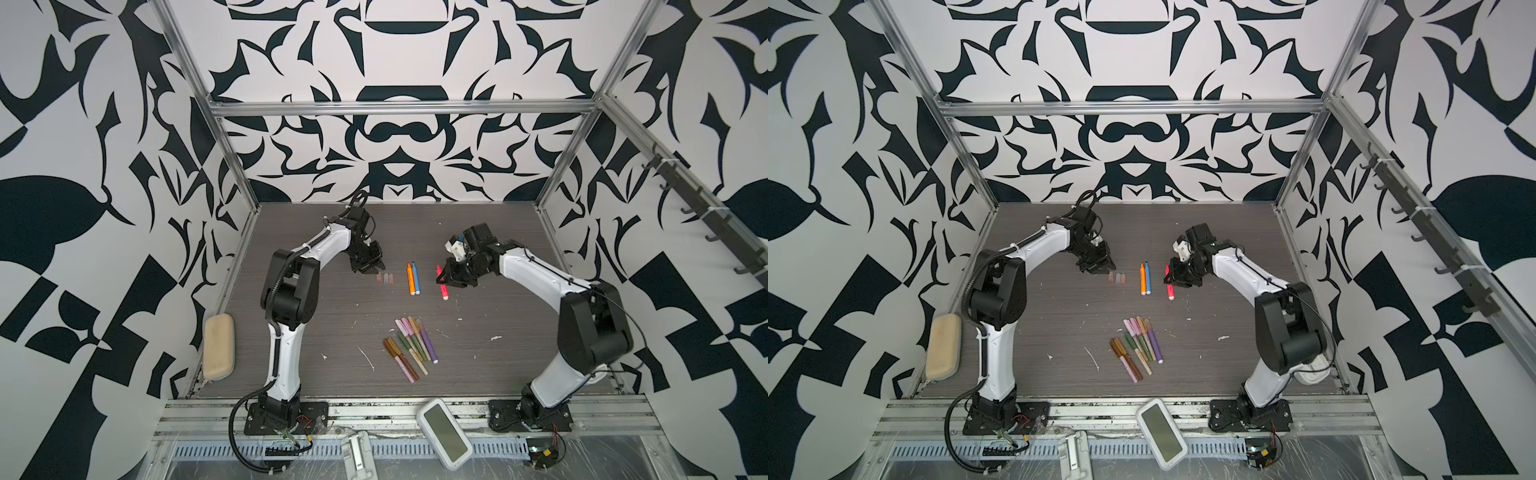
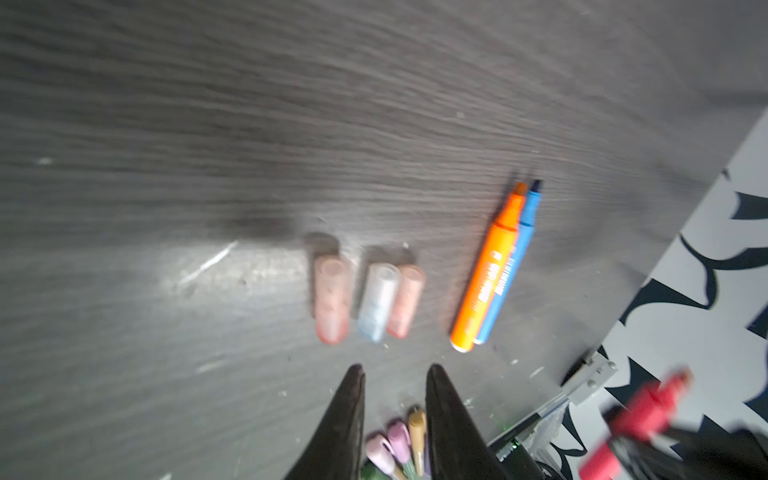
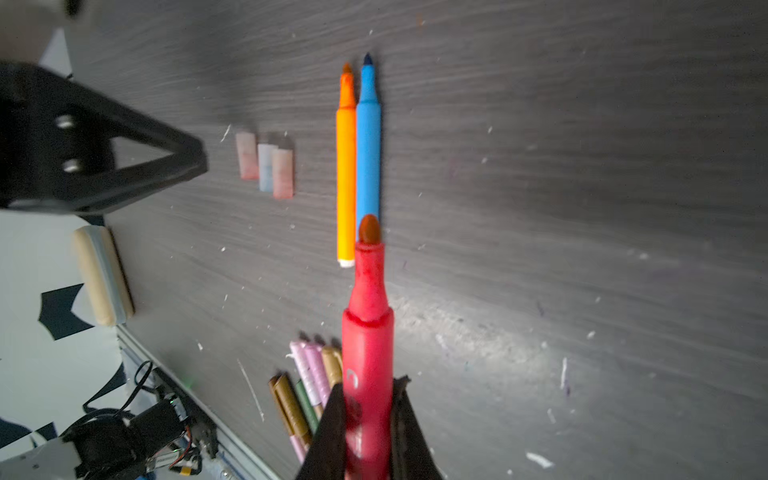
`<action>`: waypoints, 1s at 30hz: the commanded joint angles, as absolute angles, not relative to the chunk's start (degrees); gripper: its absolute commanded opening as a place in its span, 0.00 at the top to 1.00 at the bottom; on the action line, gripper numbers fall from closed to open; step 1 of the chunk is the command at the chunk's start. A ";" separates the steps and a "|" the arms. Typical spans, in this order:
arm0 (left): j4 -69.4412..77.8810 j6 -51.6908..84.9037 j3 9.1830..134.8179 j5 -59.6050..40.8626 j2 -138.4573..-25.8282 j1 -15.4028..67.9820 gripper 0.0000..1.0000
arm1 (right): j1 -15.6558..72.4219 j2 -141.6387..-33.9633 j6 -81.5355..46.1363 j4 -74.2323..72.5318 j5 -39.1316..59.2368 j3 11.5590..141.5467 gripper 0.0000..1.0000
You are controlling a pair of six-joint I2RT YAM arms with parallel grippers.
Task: Open the pen caps
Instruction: 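Lower the pink highlighter beside the blue highlighter and open the right gripper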
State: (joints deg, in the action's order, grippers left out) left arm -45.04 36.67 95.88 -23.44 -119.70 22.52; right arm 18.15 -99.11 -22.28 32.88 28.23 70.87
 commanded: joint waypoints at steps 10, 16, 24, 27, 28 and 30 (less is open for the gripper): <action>-42.09 39.10 82.91 -25.40 -106.36 19.26 0.71 | 18.28 -114.82 -19.31 27.04 28.54 82.27 1.00; -40.46 39.55 78.26 -26.10 -103.99 18.07 0.71 | 18.24 -117.85 -20.36 25.31 29.64 83.68 0.92; -39.76 39.90 78.09 -26.64 -104.37 17.82 0.71 | 18.37 -118.70 -22.31 23.29 32.52 82.24 0.88; -39.62 40.01 78.25 -26.81 -104.61 17.80 0.71 | 18.46 -119.04 -23.19 22.09 34.74 81.74 0.83; -39.58 40.07 78.22 -26.86 -104.70 17.77 0.71 | 18.46 -119.30 -23.43 21.82 35.60 81.74 0.81; -39.42 40.16 78.05 -27.11 -104.80 17.78 0.71 | 18.46 -119.62 -23.75 21.24 37.16 81.57 0.73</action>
